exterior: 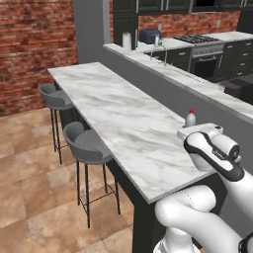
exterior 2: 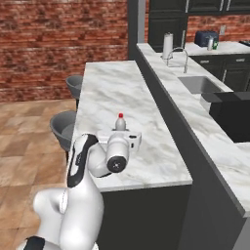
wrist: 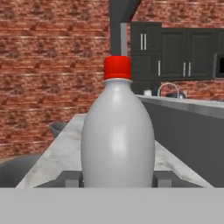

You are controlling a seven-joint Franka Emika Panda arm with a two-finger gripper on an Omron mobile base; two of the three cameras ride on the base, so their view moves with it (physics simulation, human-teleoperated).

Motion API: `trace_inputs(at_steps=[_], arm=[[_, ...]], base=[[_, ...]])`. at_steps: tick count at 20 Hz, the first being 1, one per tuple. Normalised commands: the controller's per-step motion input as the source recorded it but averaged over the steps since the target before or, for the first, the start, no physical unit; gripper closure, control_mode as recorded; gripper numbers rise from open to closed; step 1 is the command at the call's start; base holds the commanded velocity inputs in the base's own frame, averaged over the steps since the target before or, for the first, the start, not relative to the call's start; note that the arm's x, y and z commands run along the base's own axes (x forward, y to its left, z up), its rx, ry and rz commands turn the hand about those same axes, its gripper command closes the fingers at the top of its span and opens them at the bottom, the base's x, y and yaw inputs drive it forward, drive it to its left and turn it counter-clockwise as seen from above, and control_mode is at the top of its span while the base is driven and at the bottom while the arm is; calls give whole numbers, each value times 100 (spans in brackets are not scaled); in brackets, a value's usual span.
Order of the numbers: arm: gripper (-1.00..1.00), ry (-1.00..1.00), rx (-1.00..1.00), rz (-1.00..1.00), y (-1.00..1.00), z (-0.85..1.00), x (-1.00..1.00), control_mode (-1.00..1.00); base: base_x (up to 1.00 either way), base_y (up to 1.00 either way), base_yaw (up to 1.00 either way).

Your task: Move the drinks to the dining counter.

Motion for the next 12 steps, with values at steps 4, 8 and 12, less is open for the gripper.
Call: trace_inputs(at_steps=[4, 8, 12], arm=[[100, -8, 0, 0, 0, -19, 0, -100], [100, -3, 0, 0, 0, -22, 0, -100], [100, 0, 1, 0, 0, -33, 0, -100]], base=[[0, 0, 0], [0, 0, 0], [0, 0, 0]])
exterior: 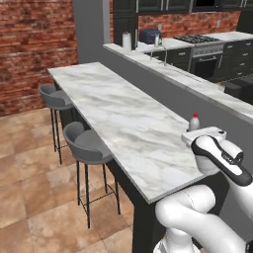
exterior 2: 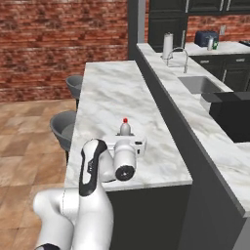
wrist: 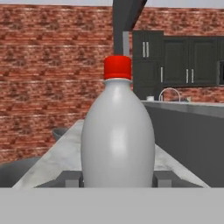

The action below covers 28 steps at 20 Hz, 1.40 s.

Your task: Move the drinks to the dining counter.

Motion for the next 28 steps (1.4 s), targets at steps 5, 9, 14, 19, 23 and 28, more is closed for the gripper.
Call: trace_inputs(at_steps=[5, 9, 14, 19, 23, 28], arm=[[100, 0, 0, 0, 0, -34, 0, -100], [100, 0, 0, 0, 3, -35, 0, -100], [100, -3, 0, 0, 1, -32, 0, -100], [100, -9, 0, 0, 0, -35, 0, -100], [100, -12, 0, 0, 0, -36, 0, -100], [100, -11, 0, 0, 1, -38, 0, -100]], base=[[0, 0, 0], [0, 0, 0], [0, 0, 0], [0, 0, 0], [0, 0, 0], [0, 0, 0]])
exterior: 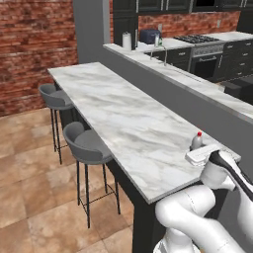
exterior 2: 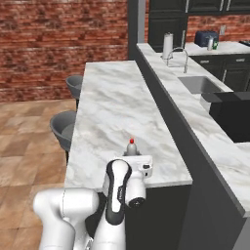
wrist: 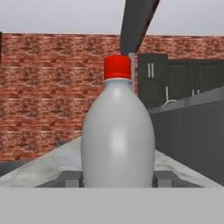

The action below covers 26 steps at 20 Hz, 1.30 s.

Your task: Move the drinks to the dining counter.

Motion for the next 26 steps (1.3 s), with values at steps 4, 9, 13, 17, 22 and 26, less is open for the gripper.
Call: trace_inputs(at_steps=[4, 9, 13, 17, 22, 26], arm=[[100, -10, 0, 0, 2, -39, 0, -100], [100, -8, 0, 0, 0, -38, 0, -100], [100, -6, 0, 0, 0, -36, 0, -100], [100, -3, 0, 0, 0, -34, 1, -100], [100, 0, 0, 0, 0, -37, 0, -100], [-100, 0, 0, 0, 0, -38, 1, -100]], base=[[0, 0, 0], [0, 0, 0], [0, 0, 0], [0, 0, 0], [0, 0, 0], [0, 0, 0]])
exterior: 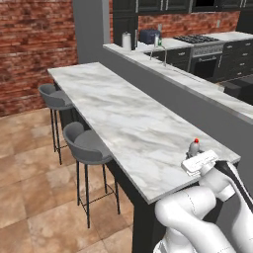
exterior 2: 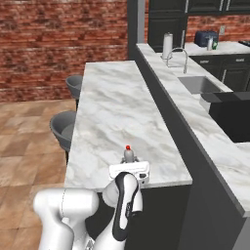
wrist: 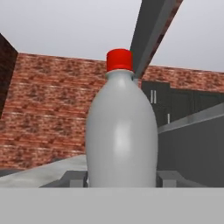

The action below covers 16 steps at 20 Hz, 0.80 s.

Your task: Move the drinks to the dining counter.

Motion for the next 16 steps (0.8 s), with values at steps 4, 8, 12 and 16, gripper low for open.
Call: trace_inputs(at_steps=[4, 8, 12, 16], arm=[[-100, -2, 0, 0, 0, -20, 0, -100], [-100, -3, 2, 0, 0, -1, 0, -100], [-100, -3, 1, 0, 0, -3, 0, -100], [-100, -4, 1, 0, 0, -5, 0, -100]], base=[[0, 0, 0], [0, 0, 0], [0, 0, 0], [0, 0, 0]])
